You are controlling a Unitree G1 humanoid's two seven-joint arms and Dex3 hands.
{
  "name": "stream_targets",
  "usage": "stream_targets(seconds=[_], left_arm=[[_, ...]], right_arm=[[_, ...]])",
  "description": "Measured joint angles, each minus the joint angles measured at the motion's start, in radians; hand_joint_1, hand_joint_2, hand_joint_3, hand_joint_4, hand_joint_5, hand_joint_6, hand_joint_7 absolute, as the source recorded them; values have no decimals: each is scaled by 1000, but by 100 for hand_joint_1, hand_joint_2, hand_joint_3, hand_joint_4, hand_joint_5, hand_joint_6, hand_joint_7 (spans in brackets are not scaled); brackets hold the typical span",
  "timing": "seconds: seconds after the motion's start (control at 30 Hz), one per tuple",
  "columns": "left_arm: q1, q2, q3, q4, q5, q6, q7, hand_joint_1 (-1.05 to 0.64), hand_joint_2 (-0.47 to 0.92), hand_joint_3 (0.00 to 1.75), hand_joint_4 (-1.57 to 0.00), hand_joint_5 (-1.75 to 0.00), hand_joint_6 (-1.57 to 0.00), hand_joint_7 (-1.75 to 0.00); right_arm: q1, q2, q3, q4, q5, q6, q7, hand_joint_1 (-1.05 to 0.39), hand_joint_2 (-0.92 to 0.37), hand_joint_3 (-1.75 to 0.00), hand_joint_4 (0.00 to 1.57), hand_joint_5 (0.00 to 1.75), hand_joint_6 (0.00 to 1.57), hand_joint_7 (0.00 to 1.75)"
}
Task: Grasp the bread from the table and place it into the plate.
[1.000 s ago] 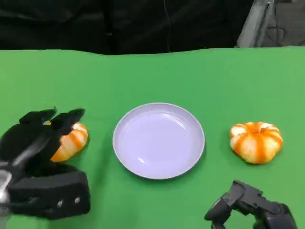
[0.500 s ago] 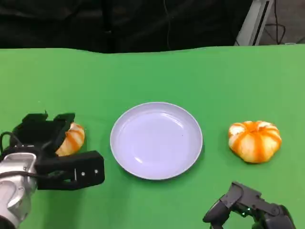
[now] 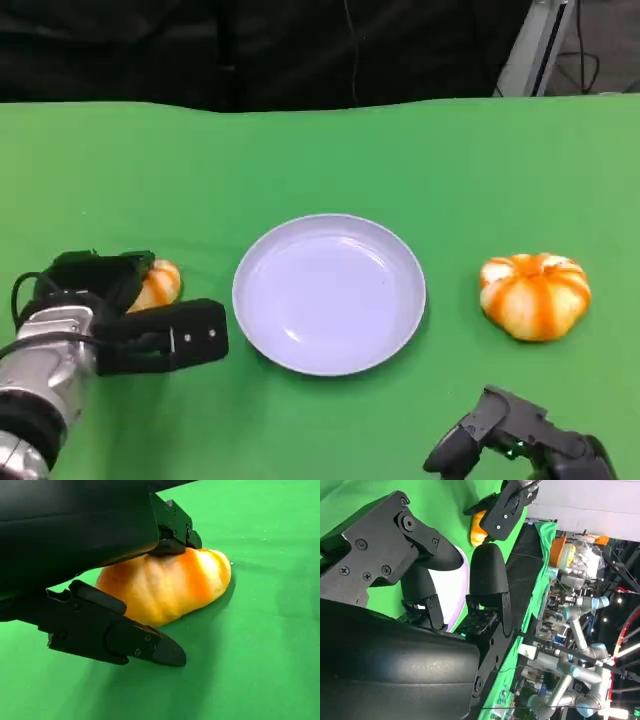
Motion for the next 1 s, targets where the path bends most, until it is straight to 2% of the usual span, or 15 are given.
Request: stream_targets(seconds=[0.03,0.1,0.13,0.17,0.2,0.27,0.37,0.43,0.5,0.7,0.9,0.97,1.0], left_arm=[[-5,-1,-5,8,-5,-1,0,-44,92,5,-22,-23,-30,-2],[-10,-1,-11,20,-14,-15,11,-28,92,3,-77,-31,-85,-13],[-10,0,-11,29,-17,-34,33,-23,92,5,-81,-101,-82,-77],[-9,3,-8,37,-28,-66,70,-22,92,15,-82,-144,-72,-135],[-7,13,-3,43,-40,-103,110,-21,92,19,-82,-159,-67,-154],[-5,32,3,47,-52,-164,164,-21,92,24,-77,-171,-60,-170],[-5,40,3,57,-64,-196,186,-21,91,25,-76,-174,-58,-174],[-6,40,2,62,-71,-199,189,-23,92,14,-73,-175,-58,-162],[-8,40,1,63,-79,-199,186,-23,92,12,-73,-175,-59,-160],[-6,54,-6,56,-88,-226,182,-18,91,14,-78,-175,-59,-173],[20,76,-2,-2,-91,-346,252,-15,90,15,-85,-175,-63,-175],[28,82,8,-32,-93,-386,278,-15,63,69,-89,-175,-66,-175],[30,85,13,-48,-96,-410,296,-15,54,86,-89,-175,-66,-175]], right_arm=[[-1,0,0,0,0,0,0,-9,-34,-129,72,159,78,130],[0,0,0,0,0,0,0,-9,-34,-129,72,159,78,129],[0,0,0,0,0,0,0,-9,-35,-129,72,159,78,129],[1,0,0,0,0,0,0,-9,-35,-129,72,159,78,129],[0,0,0,0,0,0,0,-9,-35,-128,72,159,78,129],[0,0,0,0,0,0,0,-9,-35,-128,72,158,78,129],[-6,0,0,0,0,0,0,-10,-35,-128,72,158,78,129],[-8,0,0,0,0,0,0,-10,-34,-129,72,158,79,129],[-9,0,-1,0,-1,1,0,-10,-34,-129,72,158,79,129],[-14,0,0,0,-3,1,-2,-9,-34,-131,73,158,79,130],[-20,1,1,2,-3,2,-5,-11,-34,-128,72,159,78,130],[-21,1,2,2,-3,5,-5,-10,-34,-129,72,159,78,130],[-21,1,2,2,-3,7,-5,-10,-34,-129,72,159,78,130]])
